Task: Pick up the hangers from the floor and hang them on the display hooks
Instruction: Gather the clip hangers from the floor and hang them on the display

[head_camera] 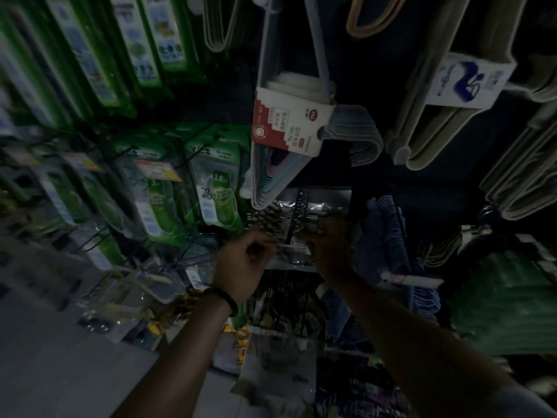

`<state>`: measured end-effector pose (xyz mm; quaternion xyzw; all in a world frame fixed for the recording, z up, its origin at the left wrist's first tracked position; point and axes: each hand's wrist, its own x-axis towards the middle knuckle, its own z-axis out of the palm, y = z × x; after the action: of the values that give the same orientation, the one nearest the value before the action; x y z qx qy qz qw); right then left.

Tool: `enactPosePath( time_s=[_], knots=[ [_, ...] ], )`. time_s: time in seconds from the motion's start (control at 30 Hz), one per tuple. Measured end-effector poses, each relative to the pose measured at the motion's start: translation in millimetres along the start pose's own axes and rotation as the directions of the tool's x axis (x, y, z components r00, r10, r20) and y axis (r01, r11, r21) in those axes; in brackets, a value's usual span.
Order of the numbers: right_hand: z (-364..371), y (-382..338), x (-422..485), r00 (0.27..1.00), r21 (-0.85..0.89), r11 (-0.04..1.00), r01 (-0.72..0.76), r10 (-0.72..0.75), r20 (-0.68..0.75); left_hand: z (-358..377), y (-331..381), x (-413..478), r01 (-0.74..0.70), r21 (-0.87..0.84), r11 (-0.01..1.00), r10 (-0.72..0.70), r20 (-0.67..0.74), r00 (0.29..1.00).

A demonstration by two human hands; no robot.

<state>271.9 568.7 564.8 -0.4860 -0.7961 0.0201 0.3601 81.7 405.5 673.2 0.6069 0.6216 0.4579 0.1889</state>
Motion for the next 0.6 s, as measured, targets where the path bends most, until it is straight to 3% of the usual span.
enactPosePath(
  time_s=[0.1,0.2,0.27,0.33,0.4,0.47,0.53,0.6],
  knots=[
    [-16,-12,-15,0.998,-0.128,0.990,-0.058,0.060,0.013,8,2,-16,-0.056,0.074,0.996,0.061,-0.070,0.996],
    [-31,-32,-53,0.999,0.032,0.998,-0.046,0.046,0.011,15,-7,-53,0.053,0.101,0.993,-0.039,-0.137,0.990],
    [-29,-41,-87,0.981,0.154,0.988,-0.031,0.000,0.196,16,-24,-91,0.220,0.105,0.970,-0.212,-0.081,0.974],
    [-23,-54,-124,0.899,0.218,0.975,-0.048,-0.053,0.436,14,-44,-141,0.377,0.134,0.916,-0.384,0.025,0.923],
    [-14,-72,-162,0.751,0.279,0.960,-0.037,-0.157,0.642,6,-58,-198,0.539,0.202,0.817,-0.565,0.095,0.820],
    [-12,-96,-196,0.486,0.307,0.951,-0.034,-0.253,0.837,-3,-63,-258,0.651,0.363,0.666,-0.734,0.166,0.658],
    [-16,-119,-228,0.241,0.330,0.944,-0.014,-0.317,0.917,-15,-56,-313,0.727,0.481,0.490,-0.870,0.219,0.441],
    [-16,-136,-259,0.100,0.343,0.939,-0.004,-0.341,0.935,-27,-46,-358,0.791,0.491,0.365,-0.931,0.220,0.293]
  ],
)
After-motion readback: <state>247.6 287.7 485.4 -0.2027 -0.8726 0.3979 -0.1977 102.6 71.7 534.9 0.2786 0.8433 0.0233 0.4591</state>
